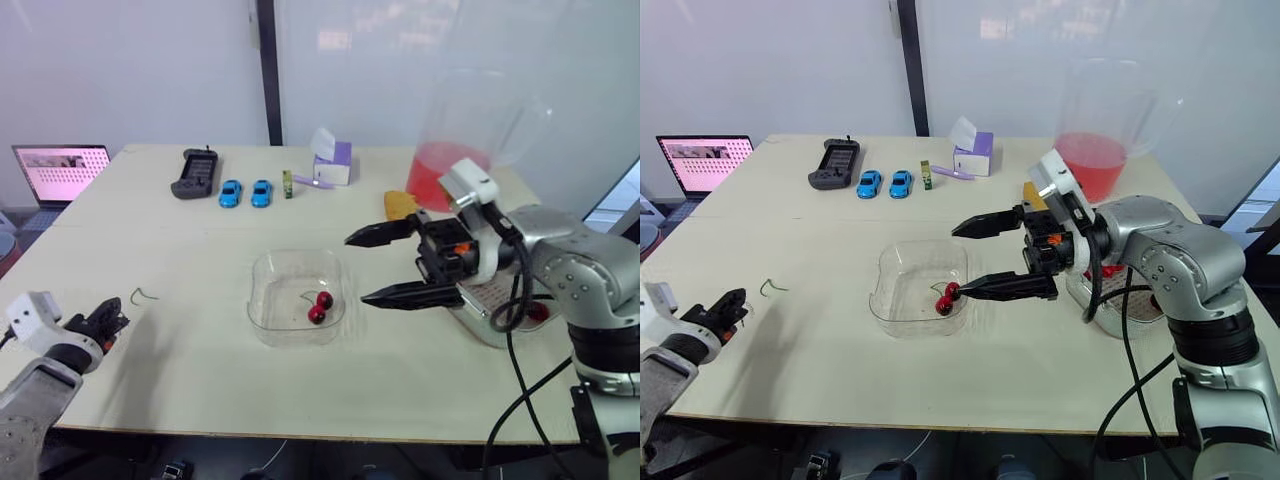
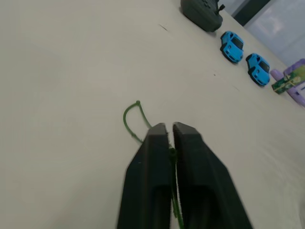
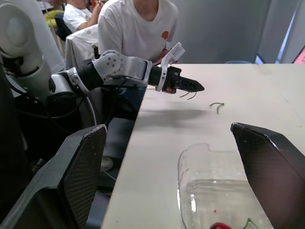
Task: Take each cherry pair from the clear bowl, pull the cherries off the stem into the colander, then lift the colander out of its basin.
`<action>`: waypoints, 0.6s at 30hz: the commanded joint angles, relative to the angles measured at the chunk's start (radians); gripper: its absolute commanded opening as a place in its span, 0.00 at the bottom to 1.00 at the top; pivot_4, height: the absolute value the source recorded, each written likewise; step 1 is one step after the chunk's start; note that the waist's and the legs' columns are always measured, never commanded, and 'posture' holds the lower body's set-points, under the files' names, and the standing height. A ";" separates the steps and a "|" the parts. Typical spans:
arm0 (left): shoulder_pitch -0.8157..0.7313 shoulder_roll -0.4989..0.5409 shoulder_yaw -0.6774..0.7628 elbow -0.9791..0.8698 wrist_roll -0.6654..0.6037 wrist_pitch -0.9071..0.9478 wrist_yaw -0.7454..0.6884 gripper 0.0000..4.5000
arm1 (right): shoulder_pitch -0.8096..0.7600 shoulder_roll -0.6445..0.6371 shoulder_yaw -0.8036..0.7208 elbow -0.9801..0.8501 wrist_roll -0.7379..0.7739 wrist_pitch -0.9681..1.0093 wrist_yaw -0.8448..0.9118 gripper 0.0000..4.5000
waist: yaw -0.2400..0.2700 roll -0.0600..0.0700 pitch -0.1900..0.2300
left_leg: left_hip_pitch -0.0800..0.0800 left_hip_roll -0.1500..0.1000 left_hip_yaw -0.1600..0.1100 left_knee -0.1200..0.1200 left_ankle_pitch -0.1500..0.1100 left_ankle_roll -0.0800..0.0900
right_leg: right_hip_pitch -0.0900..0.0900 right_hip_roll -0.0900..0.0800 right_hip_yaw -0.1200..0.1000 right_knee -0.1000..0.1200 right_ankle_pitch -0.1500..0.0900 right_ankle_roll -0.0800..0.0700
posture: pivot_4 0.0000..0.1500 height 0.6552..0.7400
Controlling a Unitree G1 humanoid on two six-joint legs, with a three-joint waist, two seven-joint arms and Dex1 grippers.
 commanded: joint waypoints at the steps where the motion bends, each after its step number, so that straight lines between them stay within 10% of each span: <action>1: -0.042 0.003 0.003 0.014 0.022 -0.030 -0.018 0.38 | -0.013 0.005 -0.007 -0.011 -0.016 -0.008 -0.030 1.00 | -0.003 0.000 0.000 | 0.000 0.000 0.000 0.000 0.000 0.000 | 0.000 0.000 0.000 0.000 0.000 0.000 | 1.00 1.00; 6: -0.067 -0.032 0.027 -0.035 -0.052 -0.034 -0.063 0.97 | 0.004 0.003 -0.024 -0.003 -0.016 -0.003 -0.057 1.00 | -0.009 0.000 0.000 | 0.000 0.000 0.000 0.000 0.000 0.000 | 0.000 0.000 0.000 0.000 0.000 0.000 | 1.00 1.00; 18: -0.074 -0.041 0.077 -0.218 -0.369 -0.052 -0.163 0.99 | 0.014 -0.028 -0.020 0.028 -0.020 0.023 -0.051 1.00 | -0.010 0.000 0.000 | 0.000 0.000 0.000 0.000 0.000 0.000 | 0.000 0.000 0.000 0.000 0.000 0.000 | 1.00 1.00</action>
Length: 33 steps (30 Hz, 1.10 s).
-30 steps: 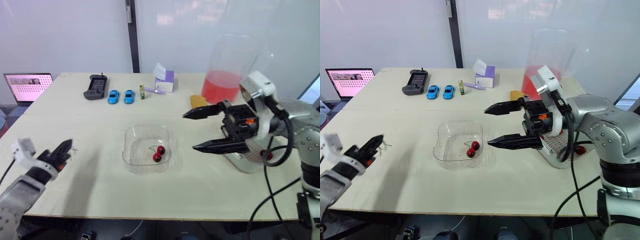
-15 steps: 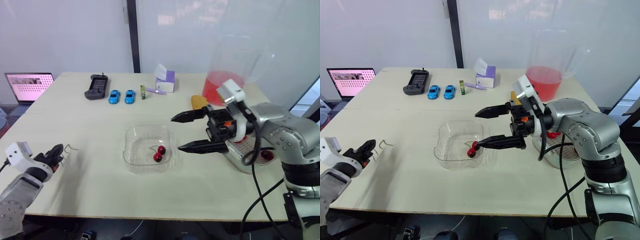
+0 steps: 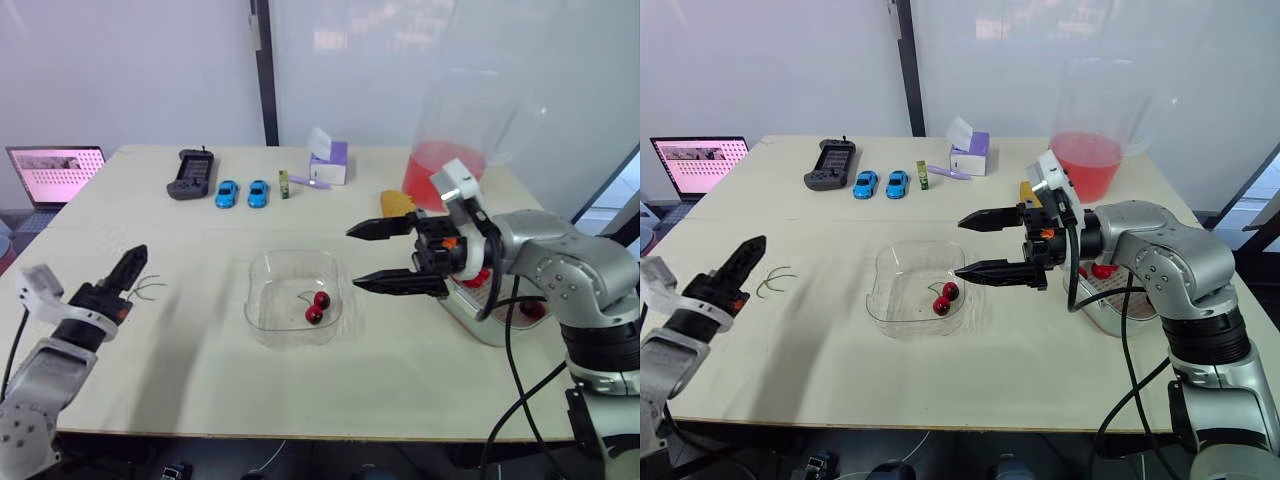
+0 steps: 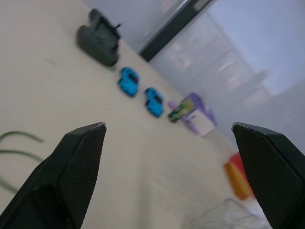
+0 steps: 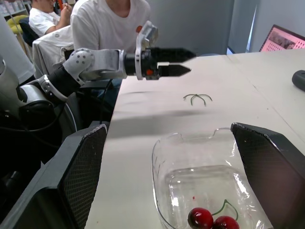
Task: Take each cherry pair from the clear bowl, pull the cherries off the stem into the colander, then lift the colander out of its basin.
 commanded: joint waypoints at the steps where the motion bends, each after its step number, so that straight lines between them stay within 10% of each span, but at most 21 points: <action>1: -0.023 0.052 0.037 -0.081 -0.107 -0.019 -0.058 0.99 | 0.003 -0.029 -0.029 -0.018 0.008 0.018 0.006 1.00 | 0.000 0.000 0.000 | 0.000 0.000 0.000 0.000 0.000 0.000 | 0.000 0.000 0.000 0.000 0.000 0.000 | 1.00 1.00; 13: 0.039 0.471 -0.332 -0.197 0.212 0.043 -0.803 0.99 | -0.153 0.067 0.027 -0.004 0.166 0.647 -0.316 1.00 | -0.013 0.003 0.001 | 0.004 0.001 0.002 -0.004 0.000 0.000 | -0.001 0.003 0.002 0.002 -0.001 -0.003 | 1.00 1.00; 33: 0.196 0.435 -0.172 -0.139 0.364 -0.065 -0.975 0.99 | -0.552 0.254 0.651 0.361 -0.269 0.505 -0.277 1.00 | -0.019 0.003 0.001 | -0.001 0.001 0.002 -0.003 0.000 0.000 | -0.005 0.001 0.001 0.002 -0.001 -0.003 | 1.00 1.00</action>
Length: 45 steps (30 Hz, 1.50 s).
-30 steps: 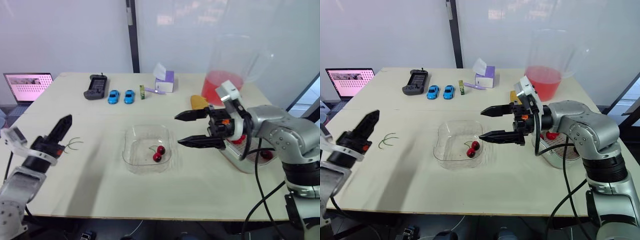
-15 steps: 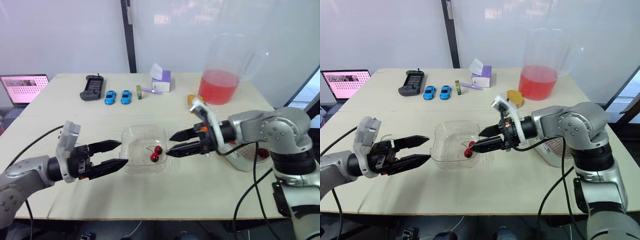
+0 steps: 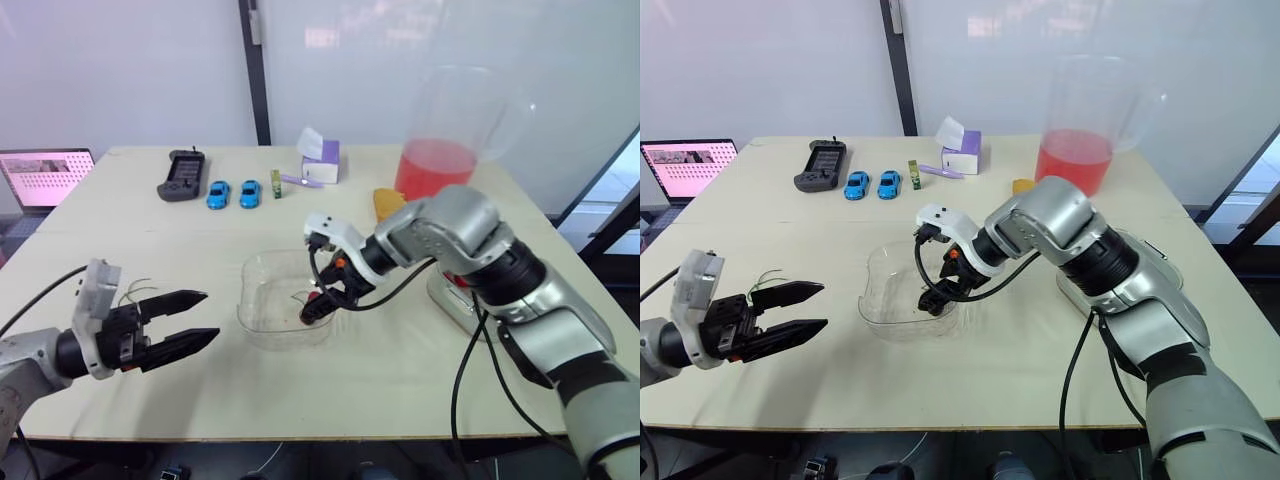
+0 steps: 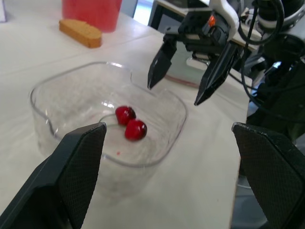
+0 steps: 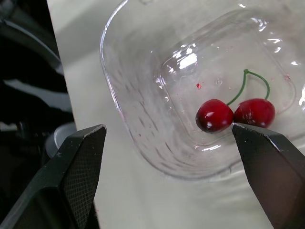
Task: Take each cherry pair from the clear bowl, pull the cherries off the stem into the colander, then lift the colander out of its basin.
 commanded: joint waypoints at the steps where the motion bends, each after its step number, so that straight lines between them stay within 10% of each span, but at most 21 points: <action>1: 0.035 -0.025 0.067 -0.076 -0.006 -0.037 0.003 0.99 | -0.084 0.053 0.123 0.130 -0.149 -0.118 0.039 1.00 | -0.003 0.000 0.000 | 0.000 0.000 -0.002 0.000 0.000 0.000 | 0.001 0.000 -0.002 0.000 0.000 0.000 | 1.00 1.00; 15: -0.003 -0.145 -0.003 -0.119 0.018 -0.095 0.070 0.99 | -0.165 0.158 0.378 0.334 -0.516 -0.486 0.314 1.00 | -0.005 0.000 0.000 | 0.000 0.000 -0.002 0.000 0.000 0.000 | 0.000 0.000 -0.002 0.001 0.000 0.000 | 1.00 1.00; 45: -0.086 -0.225 -0.092 -0.076 0.023 -0.124 0.099 0.99 | -0.111 0.266 0.390 0.430 -0.784 -0.526 0.495 1.00 | -0.006 0.000 0.000 | 0.000 0.000 -0.003 0.001 0.000 0.000 | 0.001 0.000 -0.003 0.002 0.000 0.000 | 1.00 1.00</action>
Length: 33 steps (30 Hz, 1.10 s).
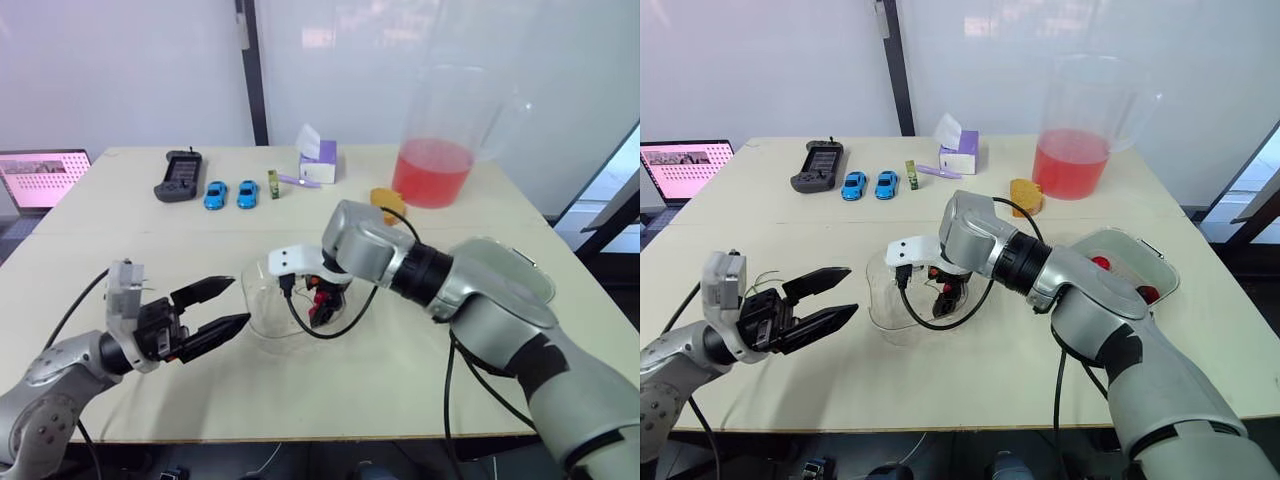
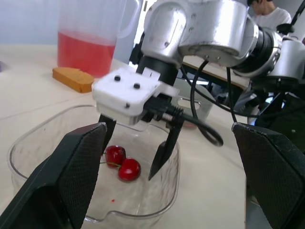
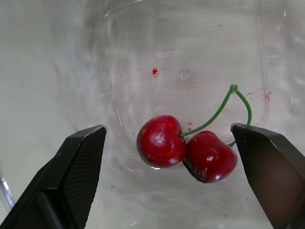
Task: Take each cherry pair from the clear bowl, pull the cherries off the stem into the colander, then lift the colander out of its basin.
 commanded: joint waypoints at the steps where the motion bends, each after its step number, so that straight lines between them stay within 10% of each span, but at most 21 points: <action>1: -0.004 -0.004 0.007 -0.011 -0.005 -0.017 0.004 0.99 | 0.013 0.032 -0.021 0.044 -0.039 -0.022 -0.024 1.00 | 0.000 0.000 0.000 | 0.000 0.000 0.000 0.000 0.000 0.000 | 0.000 0.000 0.000 0.000 0.000 0.000 | 1.00 1.00; 8: 0.000 -0.007 0.013 -0.017 -0.012 -0.015 0.012 0.99 | 0.041 0.070 -0.043 0.127 -0.085 -0.051 -0.047 1.00 | 0.001 0.000 0.000 | 0.001 0.000 0.000 0.000 0.000 0.000 | 0.001 0.000 0.000 0.000 0.000 0.000 | 1.00 1.00; 17: -0.018 -0.003 0.022 -0.007 -0.025 -0.013 0.017 1.00 | 0.036 0.099 -0.082 0.144 -0.110 -0.082 -0.024 0.22 | 0.000 0.000 0.000 | 0.001 0.000 0.000 0.000 0.000 0.000 | 0.001 0.000 0.000 0.000 0.000 0.000 | 1.00 1.00; 33: -0.041 -0.001 0.029 0.007 -0.038 -0.009 0.019 1.00 | -0.018 0.120 -0.156 0.097 -0.103 -0.067 0.047 0.22 | 0.000 0.000 0.000 | 0.001 0.000 0.000 0.000 0.000 0.000 | 0.001 0.000 0.000 0.000 0.000 0.000 | 1.00 1.00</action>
